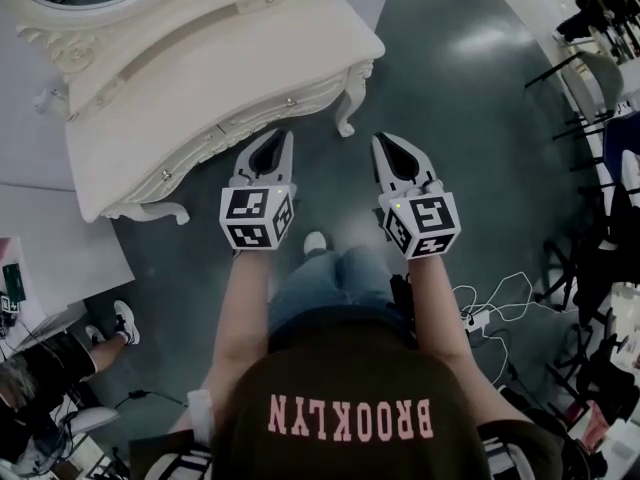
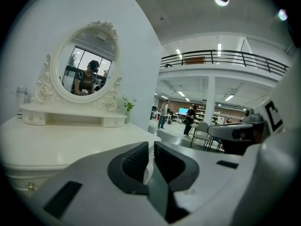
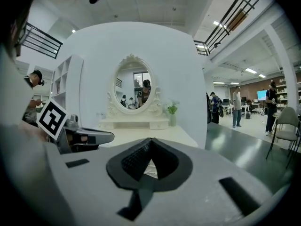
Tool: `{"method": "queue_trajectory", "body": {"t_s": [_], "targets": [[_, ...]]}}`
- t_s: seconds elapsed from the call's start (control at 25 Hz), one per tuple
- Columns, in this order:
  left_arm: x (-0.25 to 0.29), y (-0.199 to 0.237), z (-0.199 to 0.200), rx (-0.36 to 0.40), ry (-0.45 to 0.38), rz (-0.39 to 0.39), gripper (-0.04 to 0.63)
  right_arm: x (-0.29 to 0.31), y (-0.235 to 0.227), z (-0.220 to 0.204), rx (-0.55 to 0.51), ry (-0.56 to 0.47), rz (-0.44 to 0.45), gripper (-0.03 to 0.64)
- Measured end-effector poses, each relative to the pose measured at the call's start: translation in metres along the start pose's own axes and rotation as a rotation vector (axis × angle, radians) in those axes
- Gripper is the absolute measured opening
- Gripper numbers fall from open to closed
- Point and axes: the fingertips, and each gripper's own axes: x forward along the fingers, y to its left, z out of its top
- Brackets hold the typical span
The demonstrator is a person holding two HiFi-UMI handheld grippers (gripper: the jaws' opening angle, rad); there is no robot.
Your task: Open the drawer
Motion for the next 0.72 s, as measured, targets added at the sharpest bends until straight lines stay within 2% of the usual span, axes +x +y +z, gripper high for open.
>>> {"method": "queue_trajectory", "body": {"t_s": [0.12,0.24,0.72], "targets": [[0.013,0.009,-0.008,-0.007,0.026,0.004,0.019,0.013,-0.005,-0.006,-0.008,0.027,-0.001,-0.003],[0.023,0.013,-0.018,-0.023,0.053,0.012,0.107,0.022,-0.011,-0.011,-0.004,0.043,0.005,-0.003],[0.066,0.036,-0.044,-0.051,0.096,0.171,0.109,0.082,-0.043,-0.03,-0.047,0.102,0.134,-0.003]]}}
